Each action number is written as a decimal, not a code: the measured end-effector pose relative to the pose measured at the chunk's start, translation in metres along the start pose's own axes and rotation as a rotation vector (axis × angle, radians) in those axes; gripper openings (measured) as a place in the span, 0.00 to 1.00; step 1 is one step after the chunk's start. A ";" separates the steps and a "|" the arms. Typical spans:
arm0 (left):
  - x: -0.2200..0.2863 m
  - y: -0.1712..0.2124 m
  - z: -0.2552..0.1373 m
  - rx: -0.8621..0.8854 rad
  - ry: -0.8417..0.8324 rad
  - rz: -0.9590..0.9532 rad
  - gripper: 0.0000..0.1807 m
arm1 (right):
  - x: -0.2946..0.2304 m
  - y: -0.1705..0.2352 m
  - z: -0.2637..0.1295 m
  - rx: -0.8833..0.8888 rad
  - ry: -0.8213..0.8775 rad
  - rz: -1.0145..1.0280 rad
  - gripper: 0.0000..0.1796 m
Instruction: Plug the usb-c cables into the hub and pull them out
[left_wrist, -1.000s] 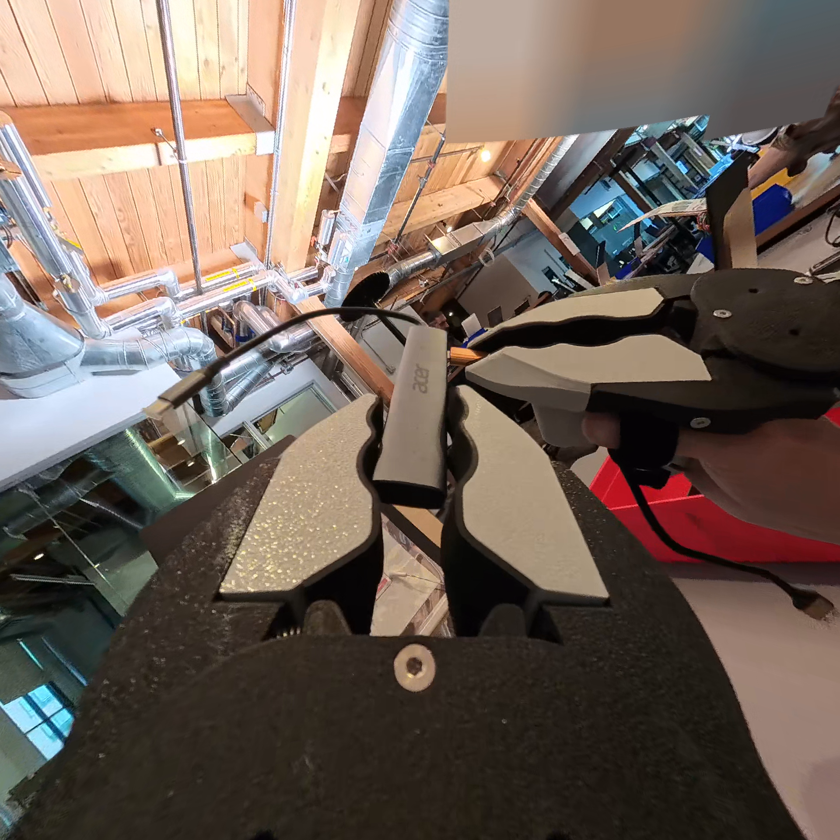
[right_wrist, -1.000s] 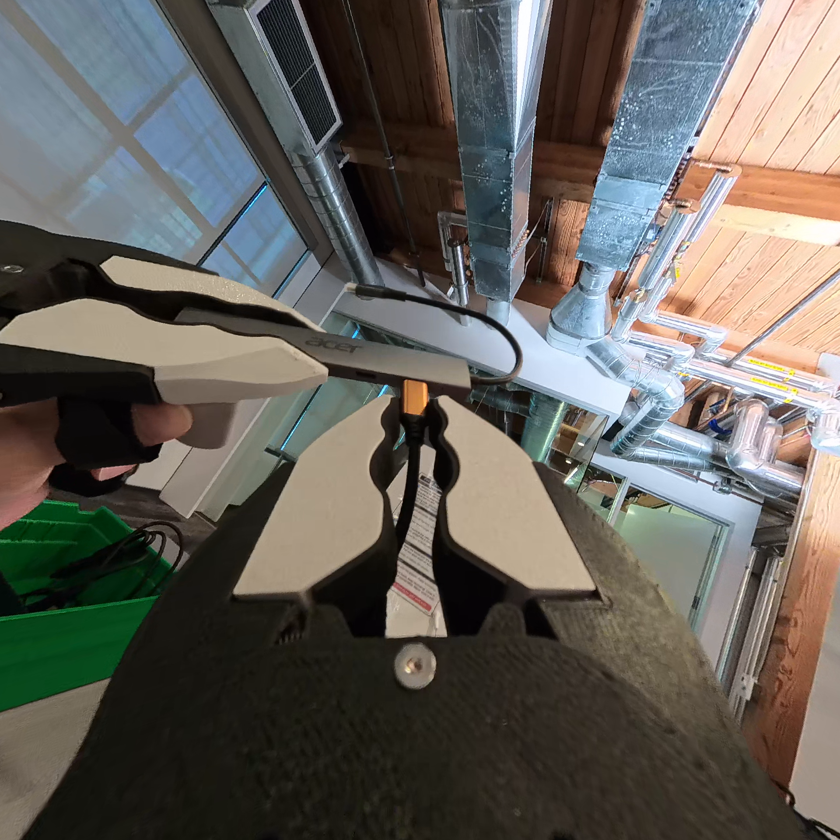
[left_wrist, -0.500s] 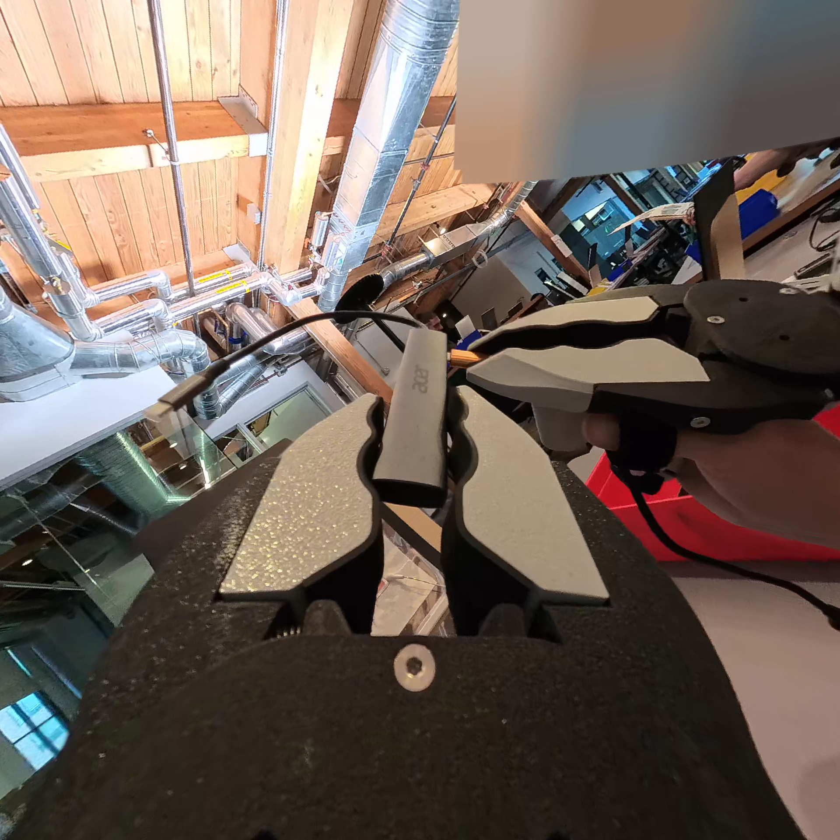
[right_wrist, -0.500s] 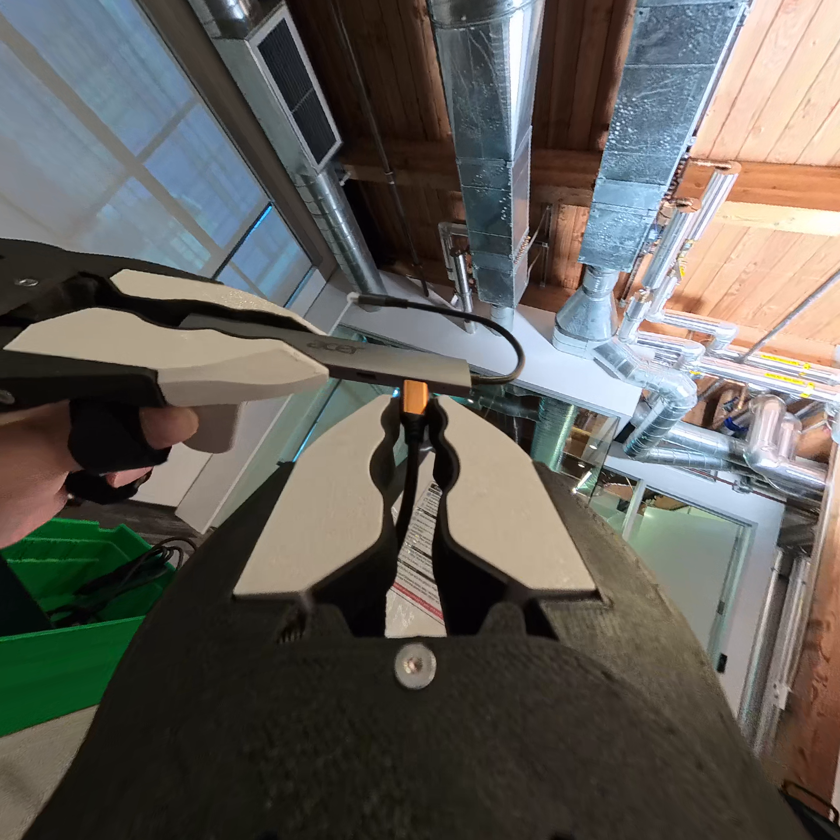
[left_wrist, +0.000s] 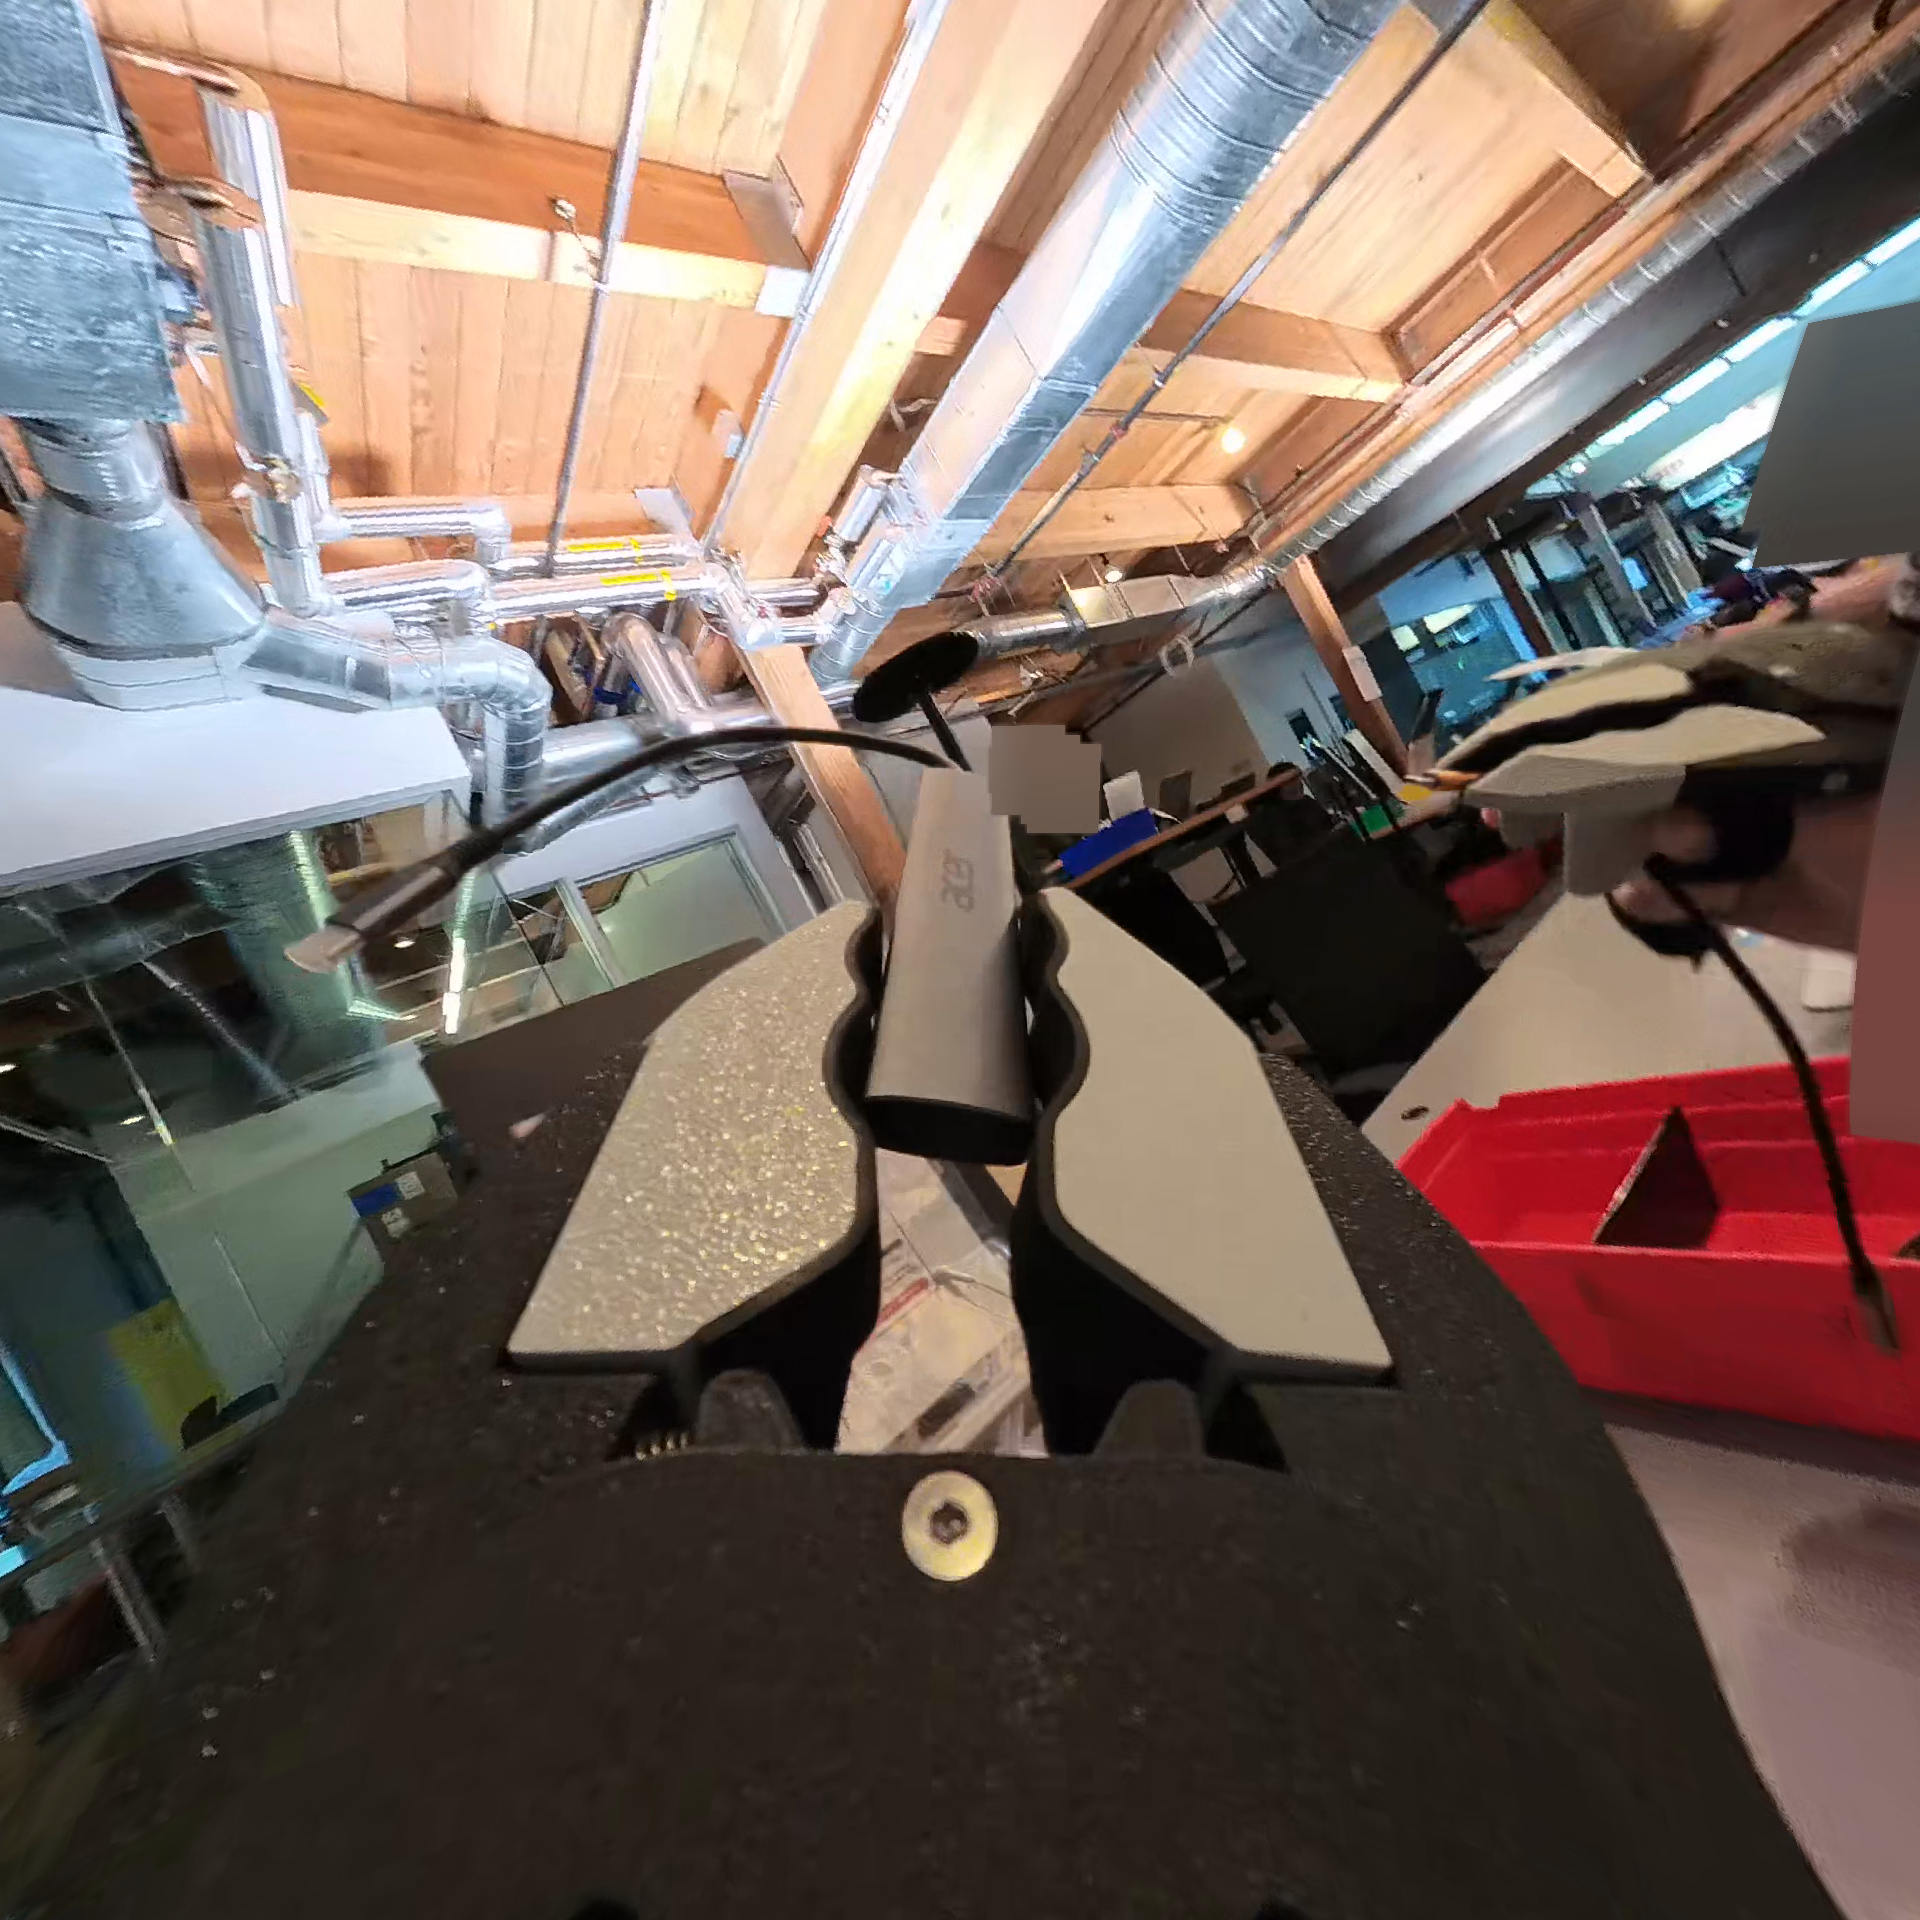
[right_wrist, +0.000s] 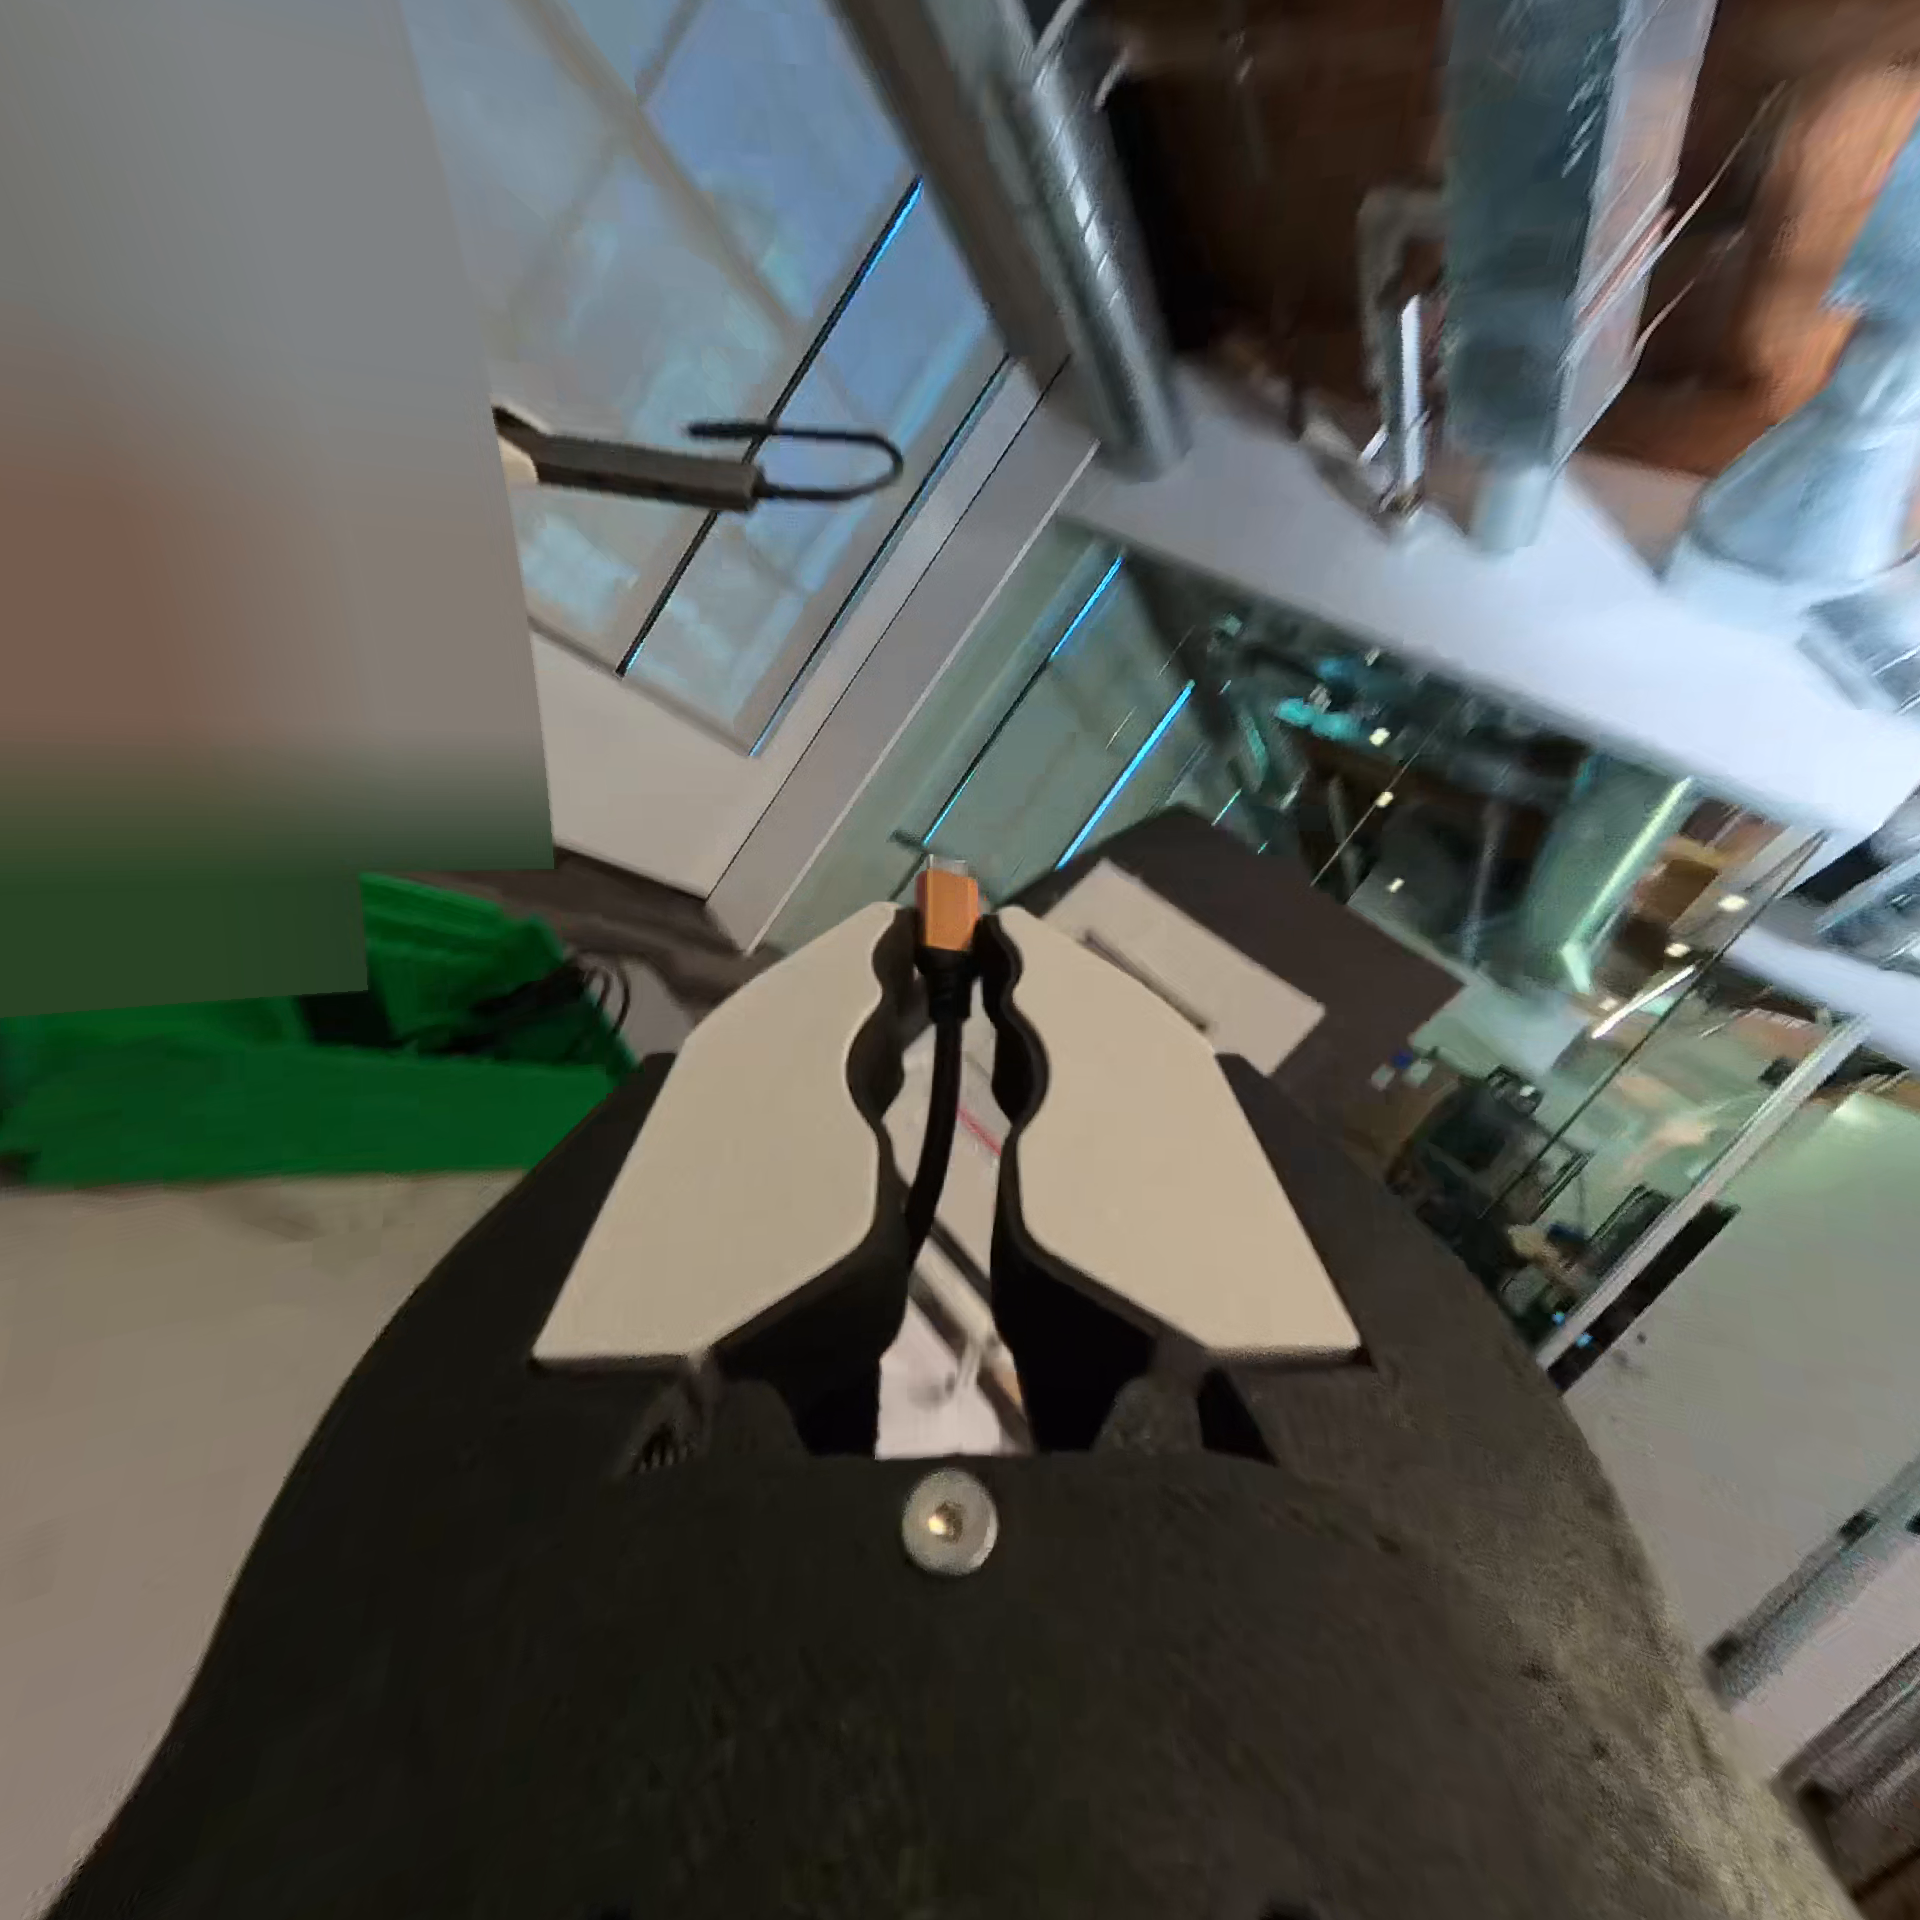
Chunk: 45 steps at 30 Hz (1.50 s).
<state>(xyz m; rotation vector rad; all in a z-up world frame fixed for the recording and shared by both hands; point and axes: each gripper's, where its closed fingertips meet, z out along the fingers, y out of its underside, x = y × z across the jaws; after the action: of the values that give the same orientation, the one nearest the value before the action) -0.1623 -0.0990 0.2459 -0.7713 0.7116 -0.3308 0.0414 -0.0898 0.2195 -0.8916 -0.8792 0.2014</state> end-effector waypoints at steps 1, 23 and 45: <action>0.006 0.001 0.002 -0.011 0.026 0.000 0.14 | 0.006 0.007 -0.014 -0.038 -0.044 -0.008 0.07; 0.049 0.019 0.024 -0.120 0.154 0.051 0.14 | 0.091 0.082 -0.122 -0.234 0.169 -0.203 0.07; 0.052 0.024 0.027 -0.148 0.163 0.067 0.14 | 0.073 0.134 -0.107 -0.293 -0.004 -0.044 0.07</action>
<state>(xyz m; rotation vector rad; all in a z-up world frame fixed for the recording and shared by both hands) -0.1057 -0.0957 0.2179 -0.8653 0.9209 -0.2844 0.1932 -0.0325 0.1277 -1.1424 -0.9457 0.0352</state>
